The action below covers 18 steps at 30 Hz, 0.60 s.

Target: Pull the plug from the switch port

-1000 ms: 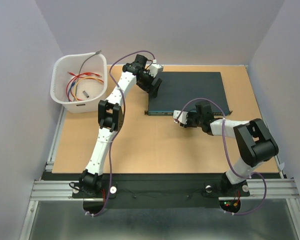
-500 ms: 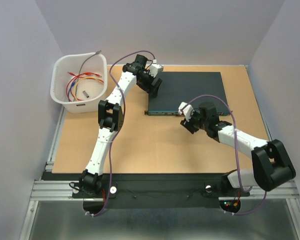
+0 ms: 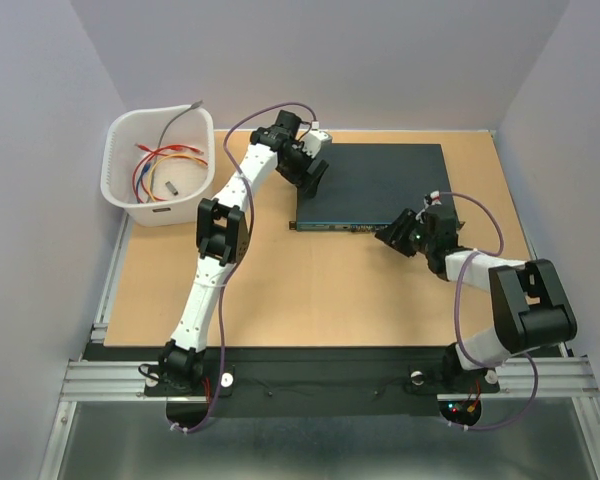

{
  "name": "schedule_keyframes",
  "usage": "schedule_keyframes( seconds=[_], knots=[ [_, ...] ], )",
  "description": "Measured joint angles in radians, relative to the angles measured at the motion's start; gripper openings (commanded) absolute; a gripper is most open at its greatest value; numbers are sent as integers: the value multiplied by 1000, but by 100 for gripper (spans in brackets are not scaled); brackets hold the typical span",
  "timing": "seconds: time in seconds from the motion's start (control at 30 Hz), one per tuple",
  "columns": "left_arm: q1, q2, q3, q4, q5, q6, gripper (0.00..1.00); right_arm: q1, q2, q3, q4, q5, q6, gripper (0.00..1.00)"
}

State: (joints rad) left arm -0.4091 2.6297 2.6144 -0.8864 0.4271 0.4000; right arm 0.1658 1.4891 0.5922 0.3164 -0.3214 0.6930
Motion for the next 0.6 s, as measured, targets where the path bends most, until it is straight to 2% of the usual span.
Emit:
schedule_keyframes(
  seconds=[0.13,0.27,0.6],
  knots=[
    [-6,0,0,-1,-14,2,97,-10,64,-48,154,-46,140,37],
    [-6,0,0,-2,-15,2,97,-9,173,-79,318,-76,247,36],
    [-6,0,2,-4,-16,3,97,-9,307,-136,628,-58,375,33]
  ],
)
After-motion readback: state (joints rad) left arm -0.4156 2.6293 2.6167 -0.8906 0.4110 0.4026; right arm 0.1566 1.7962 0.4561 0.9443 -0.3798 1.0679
